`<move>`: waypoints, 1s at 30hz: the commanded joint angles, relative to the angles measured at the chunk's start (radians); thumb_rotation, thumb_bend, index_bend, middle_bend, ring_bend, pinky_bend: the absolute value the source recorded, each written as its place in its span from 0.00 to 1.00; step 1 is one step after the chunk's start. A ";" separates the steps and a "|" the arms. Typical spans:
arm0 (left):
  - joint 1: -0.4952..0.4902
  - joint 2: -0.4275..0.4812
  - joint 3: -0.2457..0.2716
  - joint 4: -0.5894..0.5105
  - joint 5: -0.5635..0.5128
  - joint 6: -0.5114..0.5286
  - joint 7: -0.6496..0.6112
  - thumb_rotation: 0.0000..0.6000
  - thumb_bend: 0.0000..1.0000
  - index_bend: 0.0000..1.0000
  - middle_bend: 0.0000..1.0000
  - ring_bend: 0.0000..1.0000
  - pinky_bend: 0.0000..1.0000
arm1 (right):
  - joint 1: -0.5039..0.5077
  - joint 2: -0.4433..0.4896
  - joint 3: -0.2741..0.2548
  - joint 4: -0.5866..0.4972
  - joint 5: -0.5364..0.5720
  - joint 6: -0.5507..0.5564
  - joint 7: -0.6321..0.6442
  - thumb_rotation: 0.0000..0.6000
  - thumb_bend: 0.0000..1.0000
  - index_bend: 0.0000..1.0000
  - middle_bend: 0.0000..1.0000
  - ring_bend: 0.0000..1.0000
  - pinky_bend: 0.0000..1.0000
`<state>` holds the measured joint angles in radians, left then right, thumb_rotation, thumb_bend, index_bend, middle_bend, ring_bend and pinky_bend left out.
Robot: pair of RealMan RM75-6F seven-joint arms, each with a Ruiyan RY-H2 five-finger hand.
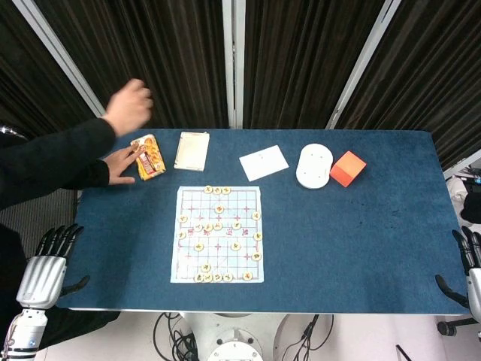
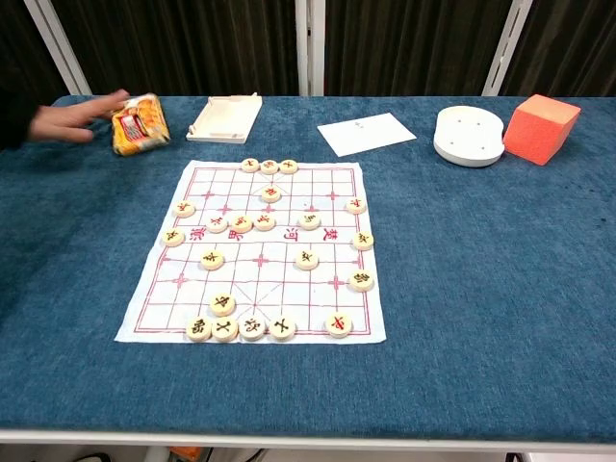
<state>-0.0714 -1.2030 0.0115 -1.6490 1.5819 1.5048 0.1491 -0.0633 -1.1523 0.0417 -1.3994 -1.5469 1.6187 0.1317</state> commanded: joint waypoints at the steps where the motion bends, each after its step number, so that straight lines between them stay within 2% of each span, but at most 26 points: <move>1: 0.000 0.001 0.000 0.000 0.001 0.001 -0.001 1.00 0.14 0.02 0.03 0.00 0.04 | 0.000 0.000 0.000 -0.001 0.001 0.000 0.000 1.00 0.15 0.00 0.00 0.00 0.00; 18: -0.003 -0.008 0.015 -0.008 0.034 -0.002 0.007 1.00 0.14 0.02 0.03 0.00 0.04 | -0.006 -0.005 0.000 0.018 0.006 0.004 0.024 1.00 0.15 0.00 0.00 0.00 0.00; 24: -0.081 -0.011 0.028 -0.043 0.091 -0.111 0.016 1.00 0.14 0.03 0.03 0.00 0.05 | -0.004 0.008 0.007 0.009 0.005 0.011 0.019 1.00 0.15 0.00 0.00 0.00 0.00; 30: -0.209 -0.049 -0.005 -0.037 0.163 -0.229 0.020 1.00 0.15 0.09 0.06 0.00 0.07 | -0.010 0.023 0.014 0.006 0.019 0.015 0.031 1.00 0.15 0.00 0.00 0.00 0.00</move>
<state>-0.2376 -1.2345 0.0212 -1.6868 1.7153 1.3162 0.1694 -0.0725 -1.1308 0.0545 -1.3934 -1.5298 1.6328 0.1605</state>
